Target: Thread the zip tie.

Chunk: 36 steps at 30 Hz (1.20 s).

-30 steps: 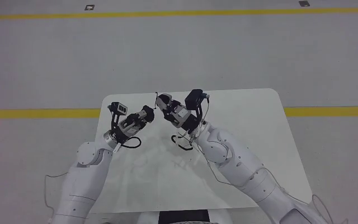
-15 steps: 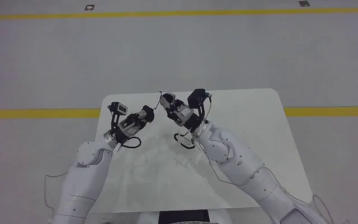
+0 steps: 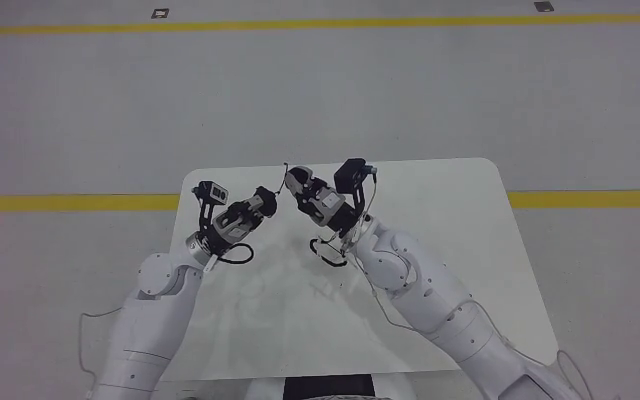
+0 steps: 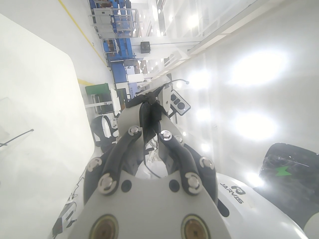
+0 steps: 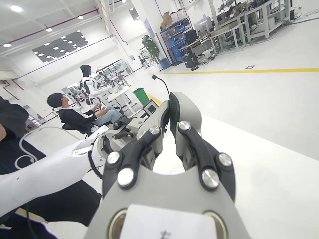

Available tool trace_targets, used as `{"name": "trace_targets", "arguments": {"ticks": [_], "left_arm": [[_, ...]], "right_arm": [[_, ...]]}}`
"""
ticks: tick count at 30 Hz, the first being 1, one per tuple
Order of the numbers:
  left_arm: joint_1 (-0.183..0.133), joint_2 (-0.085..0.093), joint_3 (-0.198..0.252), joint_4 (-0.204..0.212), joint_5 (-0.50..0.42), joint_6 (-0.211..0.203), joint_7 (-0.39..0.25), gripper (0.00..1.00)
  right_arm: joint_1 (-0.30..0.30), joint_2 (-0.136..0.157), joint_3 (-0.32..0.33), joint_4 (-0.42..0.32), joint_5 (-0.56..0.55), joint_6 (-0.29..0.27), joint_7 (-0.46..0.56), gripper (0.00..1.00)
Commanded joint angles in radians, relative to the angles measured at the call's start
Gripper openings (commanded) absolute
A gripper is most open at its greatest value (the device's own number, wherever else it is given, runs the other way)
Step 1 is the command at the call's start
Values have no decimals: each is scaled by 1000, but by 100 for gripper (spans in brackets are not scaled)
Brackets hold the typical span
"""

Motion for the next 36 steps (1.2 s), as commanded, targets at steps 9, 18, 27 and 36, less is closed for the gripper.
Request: {"name": "trace_targets", "arguments": {"ticks": [9, 18, 27, 36], "left_arm": [[13, 5, -8, -15, 0, 0, 1, 0], [10, 4, 4, -22, 0, 0, 7, 0], [11, 5, 0, -33, -4, 0, 9, 0], [10, 5, 3, -39, -6, 0, 8, 0]], "right_arm": [[-22, -3, 2, -17, -23, -8, 14, 0], [-21, -2, -8, -21, -12, -8, -2, 0], [-24, 0, -8, -18, -16, -8, 19, 0], [-31, -2, -6, -26, -18, -8, 20, 0]]}}
